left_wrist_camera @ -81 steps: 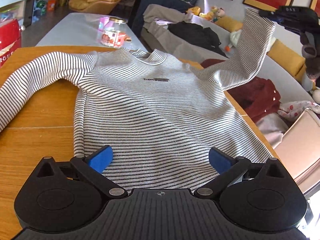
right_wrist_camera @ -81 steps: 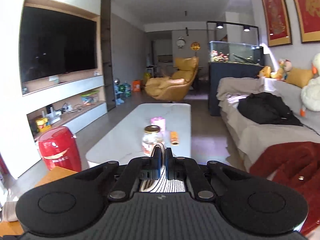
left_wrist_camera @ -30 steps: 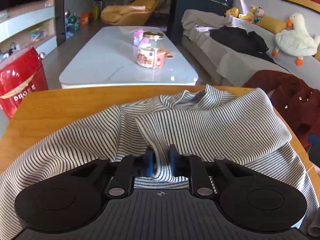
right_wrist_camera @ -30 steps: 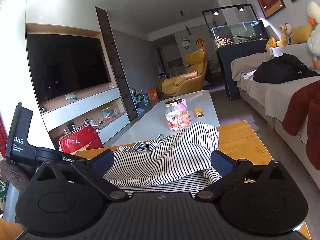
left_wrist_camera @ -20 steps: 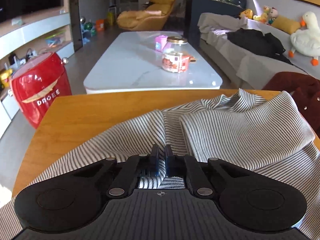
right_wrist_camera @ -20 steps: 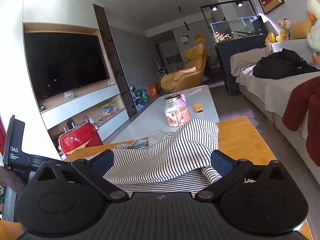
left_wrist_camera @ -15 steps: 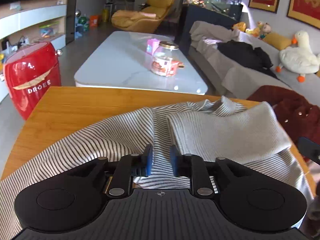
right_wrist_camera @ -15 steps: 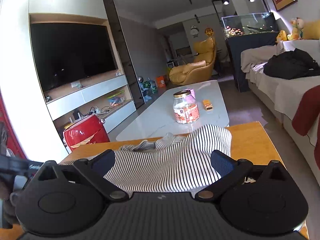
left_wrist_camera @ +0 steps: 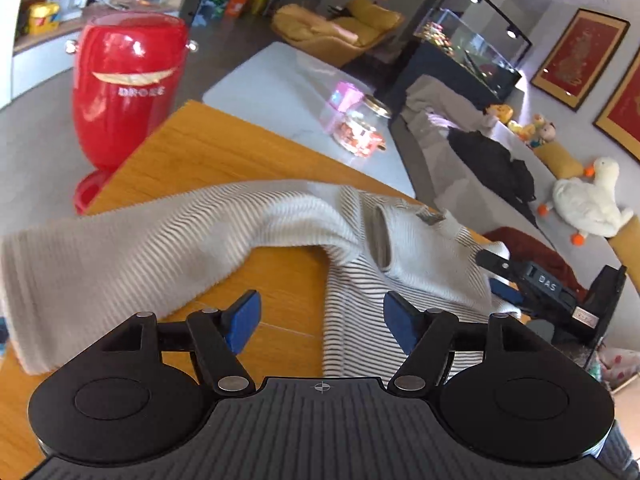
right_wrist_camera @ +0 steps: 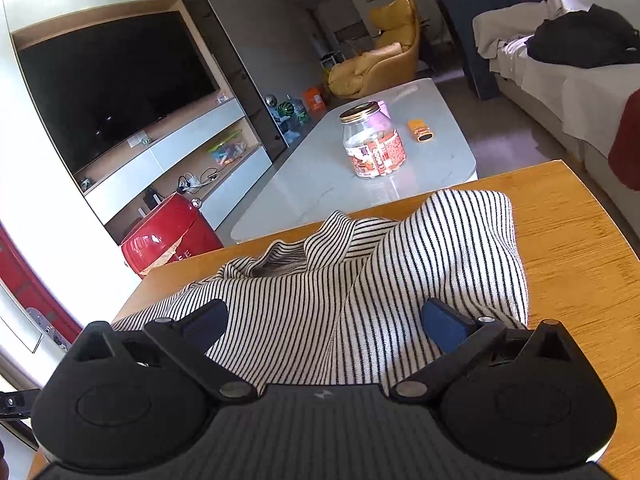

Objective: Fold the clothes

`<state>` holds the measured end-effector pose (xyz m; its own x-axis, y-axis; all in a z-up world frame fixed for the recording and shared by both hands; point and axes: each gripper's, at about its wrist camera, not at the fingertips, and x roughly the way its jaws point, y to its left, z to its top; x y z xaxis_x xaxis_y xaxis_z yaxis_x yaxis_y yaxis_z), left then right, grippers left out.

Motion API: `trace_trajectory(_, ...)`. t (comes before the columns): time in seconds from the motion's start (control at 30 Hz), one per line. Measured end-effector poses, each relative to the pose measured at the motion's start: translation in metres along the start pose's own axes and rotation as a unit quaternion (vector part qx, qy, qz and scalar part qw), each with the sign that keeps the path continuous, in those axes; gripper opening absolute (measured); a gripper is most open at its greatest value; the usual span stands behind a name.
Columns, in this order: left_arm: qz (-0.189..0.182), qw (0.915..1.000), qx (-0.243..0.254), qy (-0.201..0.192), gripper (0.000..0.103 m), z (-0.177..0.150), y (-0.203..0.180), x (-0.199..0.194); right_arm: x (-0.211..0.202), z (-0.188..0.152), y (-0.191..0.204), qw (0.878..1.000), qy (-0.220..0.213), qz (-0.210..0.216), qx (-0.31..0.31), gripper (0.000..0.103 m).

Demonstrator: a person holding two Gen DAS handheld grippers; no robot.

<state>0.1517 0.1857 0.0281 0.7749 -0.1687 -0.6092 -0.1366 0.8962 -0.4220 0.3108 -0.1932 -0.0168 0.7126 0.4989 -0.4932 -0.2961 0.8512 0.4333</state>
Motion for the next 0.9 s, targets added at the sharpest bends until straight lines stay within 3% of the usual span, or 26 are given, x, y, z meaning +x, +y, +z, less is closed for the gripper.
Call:
trace_trajectory(0.1,0.060,0.9977,0.005,-0.032,0.072,0.000,0.017,-0.020,0.001,0.001,0.001,1.000,0.007,-0.004,-0.007,0.103)
trace_trajectory(0.23,0.156,0.9858,0.027,-0.057,0.072,0.002,0.035,-0.030,0.006,0.002,0.012,0.998,0.032,-0.028,-0.048,0.103)
trace_trajectory(0.37,0.198,0.9787,-0.002,-0.053,0.069,0.004,0.060,-0.026,0.004,-0.005,0.043,0.988,0.031,-0.072,-0.130,0.102)
trace_trajectory(0.5,0.224,0.9718,-0.022,-0.070,0.070,0.001,0.076,-0.029,-0.017,-0.027,0.099,0.962,-0.004,-0.067,-0.265,0.081)
trace_trajectory(0.63,0.175,0.9813,-0.069,-0.039,0.063,0.002,0.098,-0.025,-0.038,-0.044,0.154,0.946,-0.015,-0.005,-0.322,0.075)
trace_trajectory(0.7,0.168,0.9831,-0.065,-0.034,0.037,0.003,0.100,-0.023,-0.047,-0.051,0.184,0.940,-0.024,0.023,-0.339,0.074)
trace_trajectory(0.8,0.129,0.9892,-0.059,-0.038,0.019,0.012,0.091,-0.032,-0.057,-0.068,0.221,0.926,-0.033,0.069,-0.369,0.067)
trace_trajectory(0.83,0.115,0.9910,-0.056,-0.039,0.018,0.014,0.087,-0.035,-0.060,-0.077,0.234,0.917,-0.029,0.088,-0.387,0.058)
trace_trajectory(0.9,0.088,0.9939,-0.052,-0.042,0.017,0.020,0.081,-0.041,-0.066,-0.096,0.259,0.896,-0.021,0.127,-0.425,0.048)
